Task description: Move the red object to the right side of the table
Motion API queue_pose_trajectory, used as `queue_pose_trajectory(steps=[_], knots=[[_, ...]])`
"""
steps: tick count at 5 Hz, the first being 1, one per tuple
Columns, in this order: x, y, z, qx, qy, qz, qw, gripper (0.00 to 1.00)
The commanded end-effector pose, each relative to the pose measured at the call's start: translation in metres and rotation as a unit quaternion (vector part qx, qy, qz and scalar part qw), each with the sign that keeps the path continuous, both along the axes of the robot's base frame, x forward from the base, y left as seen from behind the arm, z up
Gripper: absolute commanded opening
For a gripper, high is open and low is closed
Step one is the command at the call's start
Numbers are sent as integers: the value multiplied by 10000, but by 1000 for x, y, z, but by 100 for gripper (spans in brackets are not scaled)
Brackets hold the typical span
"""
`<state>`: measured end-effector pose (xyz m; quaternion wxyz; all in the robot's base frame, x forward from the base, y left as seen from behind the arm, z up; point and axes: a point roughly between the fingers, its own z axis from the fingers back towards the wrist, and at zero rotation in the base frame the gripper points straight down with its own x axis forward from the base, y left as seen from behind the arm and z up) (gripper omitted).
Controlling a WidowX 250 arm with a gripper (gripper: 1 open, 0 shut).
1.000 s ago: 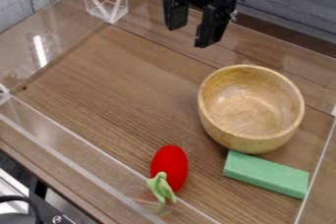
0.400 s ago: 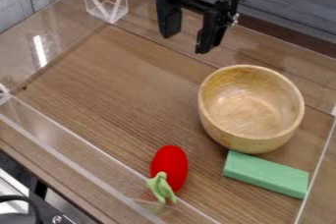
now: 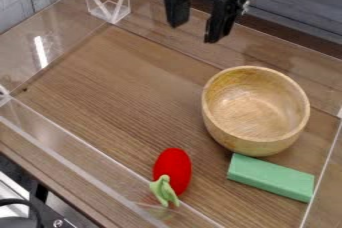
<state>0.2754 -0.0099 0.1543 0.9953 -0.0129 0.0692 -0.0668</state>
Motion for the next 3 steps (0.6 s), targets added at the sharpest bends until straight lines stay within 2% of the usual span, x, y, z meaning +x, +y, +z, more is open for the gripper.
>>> queue_pose_trajectory(steps=[1,2,3], knots=[[6,-9,14,24,-190,-255,9995,100],[7,-4,7,58,-53,-174,9998,100],[8,5,4,62,15,-26,10000,100]])
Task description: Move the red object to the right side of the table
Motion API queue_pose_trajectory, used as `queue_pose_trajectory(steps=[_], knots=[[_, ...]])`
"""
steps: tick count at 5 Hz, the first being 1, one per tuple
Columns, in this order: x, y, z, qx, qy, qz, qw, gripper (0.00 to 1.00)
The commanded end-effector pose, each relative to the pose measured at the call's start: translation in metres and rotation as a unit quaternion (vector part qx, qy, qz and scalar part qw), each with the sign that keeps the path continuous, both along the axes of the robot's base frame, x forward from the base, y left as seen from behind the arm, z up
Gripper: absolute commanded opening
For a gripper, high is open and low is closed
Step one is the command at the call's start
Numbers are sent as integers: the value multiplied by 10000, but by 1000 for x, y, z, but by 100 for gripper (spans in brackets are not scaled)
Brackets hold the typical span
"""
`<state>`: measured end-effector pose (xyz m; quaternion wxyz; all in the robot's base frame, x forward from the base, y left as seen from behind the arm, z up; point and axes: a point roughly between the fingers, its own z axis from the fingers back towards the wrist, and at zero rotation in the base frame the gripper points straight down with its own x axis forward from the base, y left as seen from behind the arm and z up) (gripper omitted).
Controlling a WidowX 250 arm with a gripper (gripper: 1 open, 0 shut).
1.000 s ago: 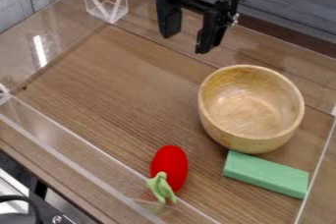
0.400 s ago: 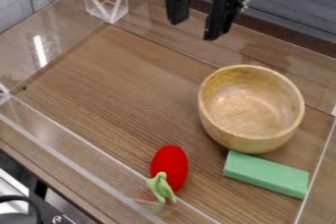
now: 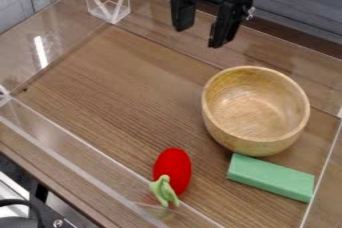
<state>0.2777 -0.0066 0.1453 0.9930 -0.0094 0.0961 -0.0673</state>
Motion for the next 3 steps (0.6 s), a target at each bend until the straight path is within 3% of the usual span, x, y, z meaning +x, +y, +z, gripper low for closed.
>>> queue_pose_trajectory(steps=[1,2,3], knots=[[10,16,6,7,-186,11,9998,100],[12,26,8,-49,-190,42,9998,100],[9,21,6,-122,-168,322,9993,100]])
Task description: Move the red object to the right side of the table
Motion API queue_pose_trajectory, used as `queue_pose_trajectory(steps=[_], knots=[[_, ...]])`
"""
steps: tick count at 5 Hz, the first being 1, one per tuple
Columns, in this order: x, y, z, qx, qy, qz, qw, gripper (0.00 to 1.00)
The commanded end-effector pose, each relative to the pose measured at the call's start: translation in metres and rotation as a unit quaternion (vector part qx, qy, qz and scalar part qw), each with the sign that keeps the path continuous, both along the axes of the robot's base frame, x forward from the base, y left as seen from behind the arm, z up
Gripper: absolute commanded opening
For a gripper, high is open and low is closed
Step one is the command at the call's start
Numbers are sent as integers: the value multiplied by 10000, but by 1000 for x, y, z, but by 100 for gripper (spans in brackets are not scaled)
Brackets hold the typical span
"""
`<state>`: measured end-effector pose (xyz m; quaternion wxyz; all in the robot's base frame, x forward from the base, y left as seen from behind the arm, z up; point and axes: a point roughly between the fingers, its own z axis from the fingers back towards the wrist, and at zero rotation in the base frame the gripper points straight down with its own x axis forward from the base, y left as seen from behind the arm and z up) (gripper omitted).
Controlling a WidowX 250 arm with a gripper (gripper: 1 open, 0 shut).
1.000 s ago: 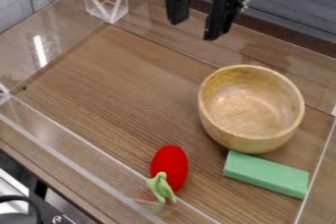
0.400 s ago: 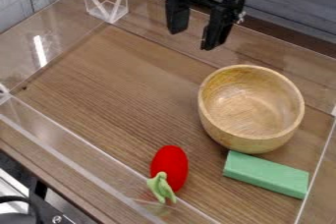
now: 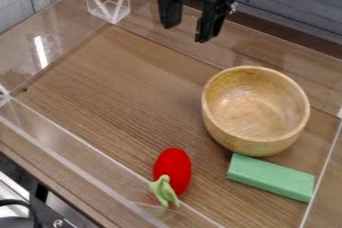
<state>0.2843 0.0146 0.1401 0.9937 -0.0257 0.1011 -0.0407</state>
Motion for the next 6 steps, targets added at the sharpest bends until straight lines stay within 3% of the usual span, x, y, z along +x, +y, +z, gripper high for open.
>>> queue_pose_trajectory(steps=[1,3,5,6], knots=[[2,-7,9,12,-196,212,9996,100],[11,-24,-12,-4,-195,219,9996,100],[0,-24,23,29,-239,681,9974,100],[-7,-25,10,42,-69,860,9963,100]])
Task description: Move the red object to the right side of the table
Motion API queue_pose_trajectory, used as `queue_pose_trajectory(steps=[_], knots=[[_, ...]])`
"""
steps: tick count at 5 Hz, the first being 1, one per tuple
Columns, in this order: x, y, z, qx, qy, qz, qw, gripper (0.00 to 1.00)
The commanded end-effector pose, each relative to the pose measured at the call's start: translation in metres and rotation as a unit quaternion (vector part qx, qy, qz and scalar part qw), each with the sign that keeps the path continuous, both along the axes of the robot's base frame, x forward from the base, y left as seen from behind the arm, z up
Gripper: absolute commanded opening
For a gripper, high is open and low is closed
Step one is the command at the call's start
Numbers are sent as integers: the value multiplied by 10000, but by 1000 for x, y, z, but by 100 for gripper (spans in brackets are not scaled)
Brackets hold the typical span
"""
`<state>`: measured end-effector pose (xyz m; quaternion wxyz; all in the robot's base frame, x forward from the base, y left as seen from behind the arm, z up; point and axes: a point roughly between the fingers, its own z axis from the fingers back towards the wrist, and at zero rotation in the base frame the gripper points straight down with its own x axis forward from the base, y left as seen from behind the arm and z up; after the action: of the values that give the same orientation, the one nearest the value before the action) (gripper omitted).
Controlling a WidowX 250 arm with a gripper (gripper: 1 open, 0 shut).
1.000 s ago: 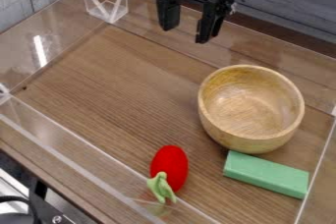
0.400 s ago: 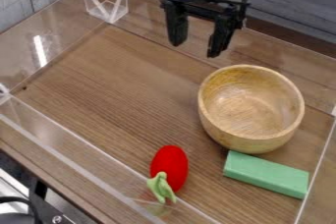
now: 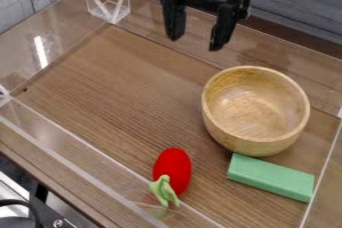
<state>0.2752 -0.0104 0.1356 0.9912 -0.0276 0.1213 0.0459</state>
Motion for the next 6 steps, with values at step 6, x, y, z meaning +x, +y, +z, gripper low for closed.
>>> queue_pose_trajectory(steps=[6], knots=[[-62,7,-66,216,-784,416,9958,100]])
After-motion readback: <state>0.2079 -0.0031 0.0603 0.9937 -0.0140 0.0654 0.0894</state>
